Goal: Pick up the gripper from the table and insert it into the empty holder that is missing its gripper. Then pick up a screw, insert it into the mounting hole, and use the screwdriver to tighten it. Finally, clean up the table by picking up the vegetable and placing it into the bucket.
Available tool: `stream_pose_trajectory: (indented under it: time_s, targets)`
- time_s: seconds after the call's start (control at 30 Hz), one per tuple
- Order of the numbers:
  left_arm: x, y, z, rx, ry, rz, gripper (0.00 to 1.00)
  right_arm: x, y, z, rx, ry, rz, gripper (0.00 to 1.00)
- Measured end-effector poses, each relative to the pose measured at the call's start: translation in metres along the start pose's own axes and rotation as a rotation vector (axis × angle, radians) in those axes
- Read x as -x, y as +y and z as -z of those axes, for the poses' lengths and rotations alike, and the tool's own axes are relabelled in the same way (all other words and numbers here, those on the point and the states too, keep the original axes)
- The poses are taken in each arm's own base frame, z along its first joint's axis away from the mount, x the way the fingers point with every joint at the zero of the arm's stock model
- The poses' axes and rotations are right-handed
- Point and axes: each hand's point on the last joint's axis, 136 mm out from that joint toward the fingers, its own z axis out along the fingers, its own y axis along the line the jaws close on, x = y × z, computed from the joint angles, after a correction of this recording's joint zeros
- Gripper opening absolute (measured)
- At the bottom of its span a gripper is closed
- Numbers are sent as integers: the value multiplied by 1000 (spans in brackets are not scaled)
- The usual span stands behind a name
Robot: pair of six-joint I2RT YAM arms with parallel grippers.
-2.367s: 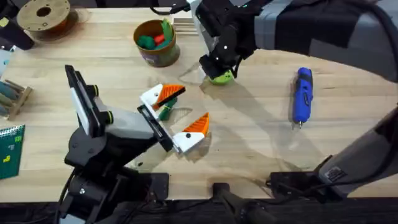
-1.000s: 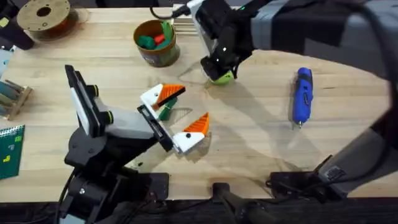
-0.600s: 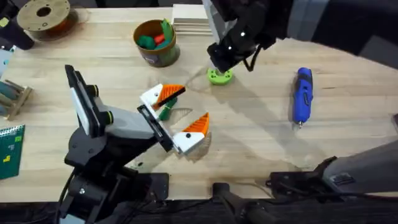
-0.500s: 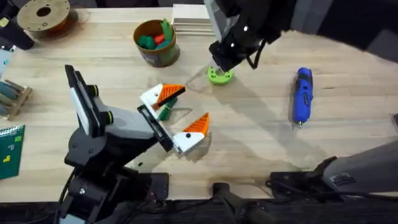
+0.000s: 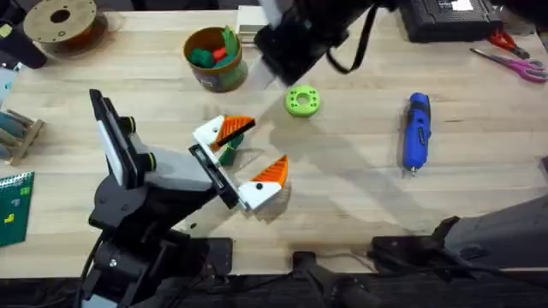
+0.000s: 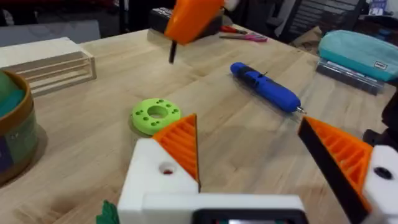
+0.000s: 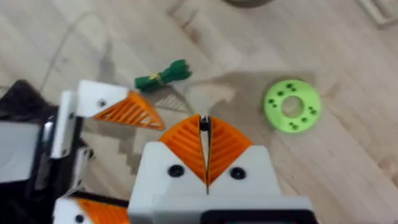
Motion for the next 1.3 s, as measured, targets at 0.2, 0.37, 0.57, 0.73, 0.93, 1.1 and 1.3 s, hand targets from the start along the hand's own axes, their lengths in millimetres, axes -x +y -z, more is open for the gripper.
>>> stream_pose_trajectory:
  time_s: [0.2,0.37,0.57,0.73,0.93,1.1,1.3]
  targets:
    - [0,0,0,0,0,0,987,0,62,-3,93,-7,125,7]
    - [0,0,0,0,0,0,987,1,77,-3,113,-20,155,7]
    - [0,0,0,0,0,0,987,10,85,-2,124,-61,170,7]
    - [0,0,0,0,0,0,987,10,94,-2,168,-61,175,7]
    - [0,0,0,0,0,0,987,7,103,-12,195,-34,184,7]
    - [0,0,0,0,0,0,987,7,104,-20,198,-26,183,7]
    - [0,0,0,0,0,0,987,6,103,-27,195,-10,181,7]
